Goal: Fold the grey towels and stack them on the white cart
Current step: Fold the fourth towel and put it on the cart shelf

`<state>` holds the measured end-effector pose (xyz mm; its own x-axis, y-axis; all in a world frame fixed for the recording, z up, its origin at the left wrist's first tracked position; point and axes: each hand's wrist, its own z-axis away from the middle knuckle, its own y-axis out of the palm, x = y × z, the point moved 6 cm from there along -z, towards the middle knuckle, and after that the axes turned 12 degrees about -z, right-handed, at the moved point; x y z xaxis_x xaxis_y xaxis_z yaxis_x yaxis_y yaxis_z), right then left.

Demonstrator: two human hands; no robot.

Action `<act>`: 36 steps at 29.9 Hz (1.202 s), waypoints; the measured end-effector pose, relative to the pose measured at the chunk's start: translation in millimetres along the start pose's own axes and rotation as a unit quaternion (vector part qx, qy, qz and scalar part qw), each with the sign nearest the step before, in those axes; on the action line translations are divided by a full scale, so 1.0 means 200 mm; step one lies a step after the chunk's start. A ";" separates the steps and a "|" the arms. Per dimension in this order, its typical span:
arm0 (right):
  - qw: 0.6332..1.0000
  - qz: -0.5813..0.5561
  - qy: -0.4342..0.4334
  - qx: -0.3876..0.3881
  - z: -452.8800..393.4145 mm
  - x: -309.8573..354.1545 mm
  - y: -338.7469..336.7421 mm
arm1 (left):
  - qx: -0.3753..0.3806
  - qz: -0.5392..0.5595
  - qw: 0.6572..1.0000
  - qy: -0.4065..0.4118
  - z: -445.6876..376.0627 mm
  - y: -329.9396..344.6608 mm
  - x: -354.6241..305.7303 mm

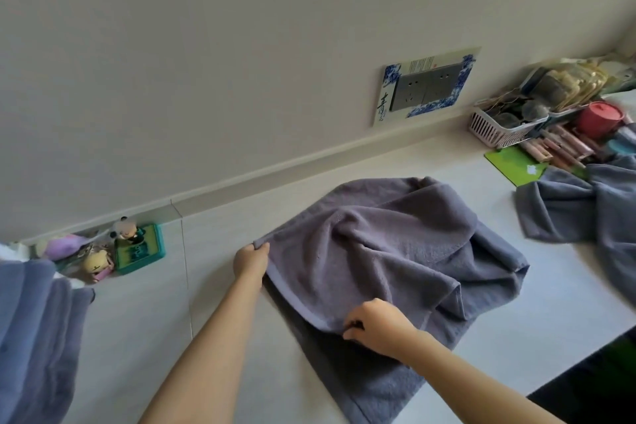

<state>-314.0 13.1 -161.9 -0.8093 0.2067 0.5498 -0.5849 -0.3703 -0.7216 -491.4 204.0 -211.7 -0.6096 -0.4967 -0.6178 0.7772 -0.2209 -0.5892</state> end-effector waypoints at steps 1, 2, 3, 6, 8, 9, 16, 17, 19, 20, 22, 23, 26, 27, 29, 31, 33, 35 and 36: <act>1.000 -0.017 -0.001 0.002 0.00 0.00 0.02 | -0.014 -0.011 1.000 0.016 0.01 -0.02 -0.03; 1.000 -0.029 -0.006 -0.002 0.01 0.01 0.03 | -0.030 -0.011 0.999 0.027 0.03 -0.03 -0.06; 0.999 -0.039 -0.009 -0.008 0.00 0.02 0.03 | -0.045 -0.006 0.999 0.028 0.04 -0.05 -0.08; 0.998 -0.049 -0.020 -0.026 0.00 0.05 0.04 | -0.067 -0.024 0.997 0.017 0.01 -0.08 -0.06; 0.998 -0.054 -0.017 -0.016 0.00 0.04 0.08 | -0.066 -0.034 0.997 -0.004 -0.02 -0.09 0.00; 0.998 -0.060 -0.013 -0.010 0.00 0.04 0.10 | -0.068 -0.031 0.997 -0.010 -0.03 -0.10 0.02; 0.997 -0.071 -0.012 0.009 0.00 0.06 0.18 | -0.059 0.011 0.997 -0.050 -0.08 -0.13 0.07; 0.997 -0.077 -0.004 0.022 0.01 0.05 0.20 | -0.077 -0.017 0.996 -0.039 -0.05 -0.14 0.04; 0.995 -0.096 -0.007 0.030 0.03 0.03 0.23 | -0.129 -0.079 0.989 0.003 0.04 -0.14 -0.02; 0.995 -0.099 -0.011 0.031 0.03 0.02 0.23 | -0.159 -0.107 0.981 0.044 0.10 -0.13 -0.05; 0.994 -0.102 -0.021 0.029 0.04 0.02 0.23 | -0.195 -0.202 0.939 0.201 0.23 -0.08 -0.11; 0.994 -0.106 -0.026 0.028 0.05 0.02 0.22 | -0.190 -0.253 0.907 0.279 0.30 -0.01 -0.10; 0.993 -0.108 -0.041 0.028 0.08 0.03 0.23 | -0.112 -0.367 0.856 0.347 0.41 0.16 0.07; 0.994 -0.103 -0.037 0.026 0.09 0.02 0.23 | -0.078 -0.406 0.846 0.337 0.42 0.19 0.13; 0.998 -0.060 -0.022 0.020 0.13 0.00 0.24 | -0.052 -0.453 0.827 0.329 0.42 0.21 0.22; 1.000 -0.018 0.009 0.019 0.18 -0.04 0.24 | -0.054 -0.456 0.829 0.321 0.41 0.19 0.22; 0.999 0.006 0.030 0.015 0.23 -0.08 0.24 | -0.049 -0.473 0.829 0.294 0.41 0.17 0.20; 0.999 0.010 0.033 0.008 0.28 -0.11 0.23 | -0.067 -0.455 0.840 0.289 0.47 0.18 0.19; 1.000 -0.001 0.027 0.001 0.30 -0.12 0.23 | -0.079 -0.433 0.846 0.302 0.53 0.19 0.19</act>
<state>-317.7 -63.7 -182.1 -0.8100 0.2559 0.5277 -0.5864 -0.3710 -0.7201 -469.7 88.2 -202.7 -0.9450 0.3241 -0.0444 -0.0028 -0.1437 -0.9896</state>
